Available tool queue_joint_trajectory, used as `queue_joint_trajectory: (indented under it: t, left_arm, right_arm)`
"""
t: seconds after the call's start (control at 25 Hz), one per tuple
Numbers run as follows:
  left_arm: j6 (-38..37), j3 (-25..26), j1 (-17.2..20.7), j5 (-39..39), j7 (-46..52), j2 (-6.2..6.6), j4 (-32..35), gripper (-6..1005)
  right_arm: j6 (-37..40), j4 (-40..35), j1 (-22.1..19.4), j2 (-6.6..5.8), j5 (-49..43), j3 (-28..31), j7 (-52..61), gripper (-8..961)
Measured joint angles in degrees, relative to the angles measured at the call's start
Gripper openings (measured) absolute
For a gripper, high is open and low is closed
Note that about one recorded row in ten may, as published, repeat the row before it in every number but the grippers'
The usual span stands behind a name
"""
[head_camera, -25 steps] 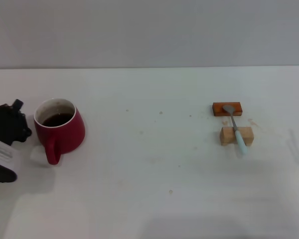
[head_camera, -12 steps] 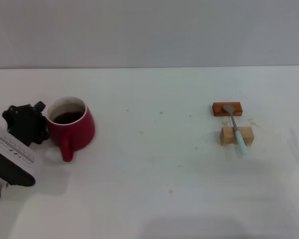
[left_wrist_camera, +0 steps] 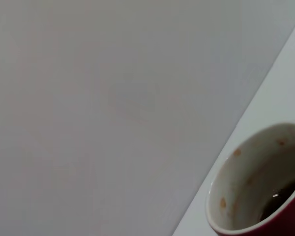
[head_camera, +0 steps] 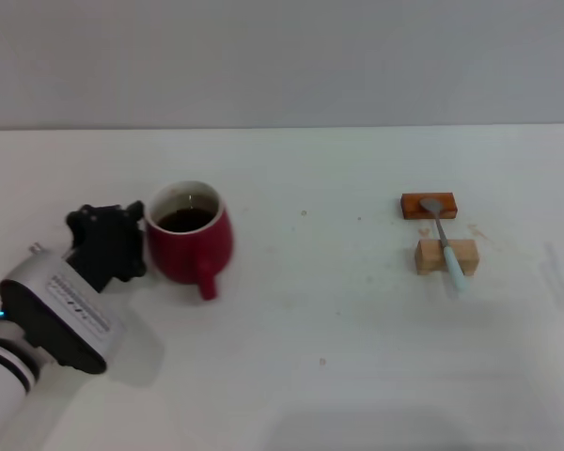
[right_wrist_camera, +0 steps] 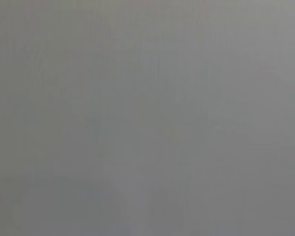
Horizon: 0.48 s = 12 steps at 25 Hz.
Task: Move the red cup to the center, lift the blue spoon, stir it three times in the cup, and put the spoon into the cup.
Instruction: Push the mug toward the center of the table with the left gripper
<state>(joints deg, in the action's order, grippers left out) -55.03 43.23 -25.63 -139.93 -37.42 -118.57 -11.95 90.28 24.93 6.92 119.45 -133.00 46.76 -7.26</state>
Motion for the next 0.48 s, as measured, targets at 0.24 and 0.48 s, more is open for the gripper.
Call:
queue_joint_trajectory:
  t: [0.24,0.48]
  left_arm:
    - [0.0,-3.8,-0.1,0.0,0.0,-0.08,-2.8,42]
    - [-0.1,-6.9,-0.1,0.0,0.0,-0.18,-4.8,48]
  right_arm:
    - [0.4,0.1,-0.1,0.04,0.1,-0.8,-0.1,785]
    - [0.5,0.1,-0.1,0.04,0.2,-1.1,-0.1,784]
